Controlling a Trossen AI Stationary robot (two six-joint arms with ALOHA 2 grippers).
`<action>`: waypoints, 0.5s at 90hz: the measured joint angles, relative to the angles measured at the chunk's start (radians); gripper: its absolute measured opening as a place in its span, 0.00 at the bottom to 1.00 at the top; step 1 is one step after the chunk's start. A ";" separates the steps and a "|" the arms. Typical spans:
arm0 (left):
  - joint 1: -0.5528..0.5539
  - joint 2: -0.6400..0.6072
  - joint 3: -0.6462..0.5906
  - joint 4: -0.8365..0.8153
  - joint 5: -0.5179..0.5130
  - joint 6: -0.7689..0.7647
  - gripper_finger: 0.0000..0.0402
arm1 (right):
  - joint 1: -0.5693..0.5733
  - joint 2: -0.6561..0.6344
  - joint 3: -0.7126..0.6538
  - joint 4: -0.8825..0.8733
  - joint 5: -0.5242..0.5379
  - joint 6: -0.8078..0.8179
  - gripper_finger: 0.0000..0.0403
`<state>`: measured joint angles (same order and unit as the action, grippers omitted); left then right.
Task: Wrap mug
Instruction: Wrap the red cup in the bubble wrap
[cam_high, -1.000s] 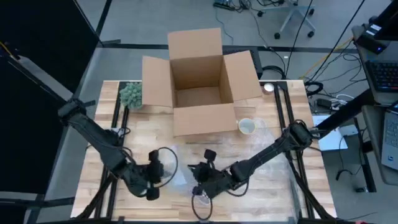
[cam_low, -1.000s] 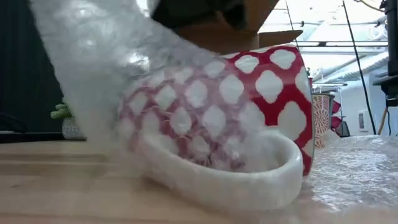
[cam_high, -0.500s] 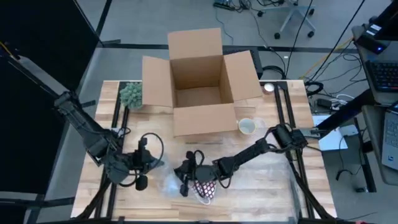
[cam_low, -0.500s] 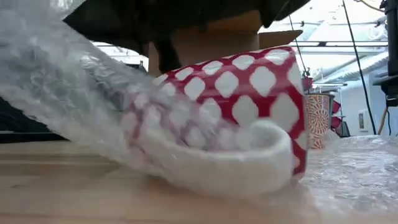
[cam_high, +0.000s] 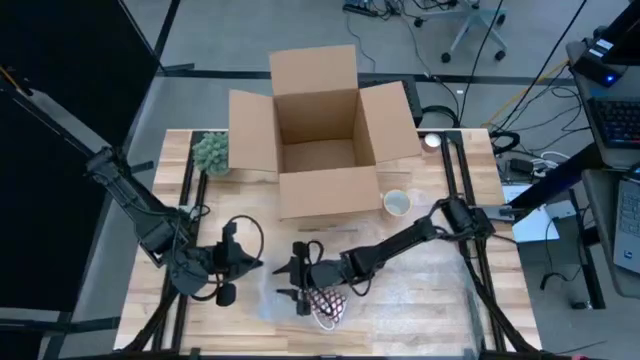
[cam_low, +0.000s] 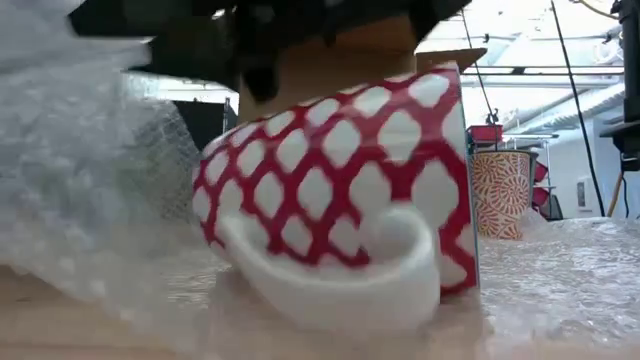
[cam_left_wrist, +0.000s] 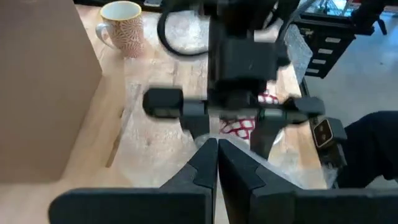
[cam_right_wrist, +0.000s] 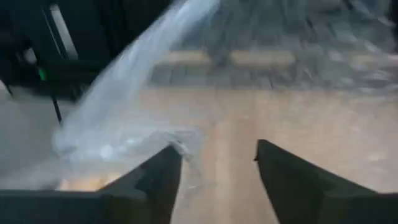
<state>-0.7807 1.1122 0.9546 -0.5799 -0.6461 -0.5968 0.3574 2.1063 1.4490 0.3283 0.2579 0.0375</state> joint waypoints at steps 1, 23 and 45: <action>0.000 0.000 0.000 -0.002 0.000 0.000 0.00 | 0.000 -0.012 0.000 -0.023 0.000 -0.009 0.55; 0.000 0.000 0.000 -0.008 0.004 0.000 0.00 | 0.047 -0.263 0.001 -0.544 0.003 0.064 0.60; 0.000 0.000 0.000 -0.006 0.008 -0.001 0.00 | 0.212 -0.364 0.001 -0.960 0.064 0.298 0.56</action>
<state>-0.7803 1.1122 0.9546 -0.5862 -0.6384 -0.5976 0.5689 1.7424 1.4498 -0.6321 0.3218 0.3351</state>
